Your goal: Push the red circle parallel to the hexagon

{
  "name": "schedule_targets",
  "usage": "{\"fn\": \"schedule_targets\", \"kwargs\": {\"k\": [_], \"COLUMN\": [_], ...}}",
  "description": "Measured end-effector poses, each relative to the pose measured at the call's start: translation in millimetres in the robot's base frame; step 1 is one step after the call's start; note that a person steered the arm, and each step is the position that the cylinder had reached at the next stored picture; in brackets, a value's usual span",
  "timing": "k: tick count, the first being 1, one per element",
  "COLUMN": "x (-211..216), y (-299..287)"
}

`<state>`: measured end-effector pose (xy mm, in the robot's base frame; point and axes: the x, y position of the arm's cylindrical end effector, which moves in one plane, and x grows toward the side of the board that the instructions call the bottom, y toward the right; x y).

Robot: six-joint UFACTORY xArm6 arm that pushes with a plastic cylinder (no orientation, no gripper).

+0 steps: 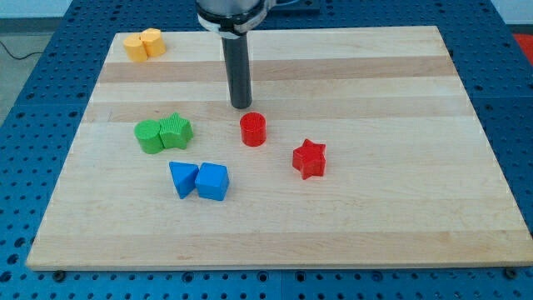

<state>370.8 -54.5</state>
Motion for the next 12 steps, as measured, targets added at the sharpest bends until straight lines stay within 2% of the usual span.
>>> {"fn": "schedule_targets", "kwargs": {"k": [1, 2, 3, 4, 6, 8, 10, 11, 12], "x": [10.7, 43.5, 82.6, 97.7, 4.0, 27.4, -63.2, -68.2, -55.1], "y": [72.9, 95.4, 93.5, 56.6, -39.5, -61.4, -88.0, -88.0, -65.2]}}
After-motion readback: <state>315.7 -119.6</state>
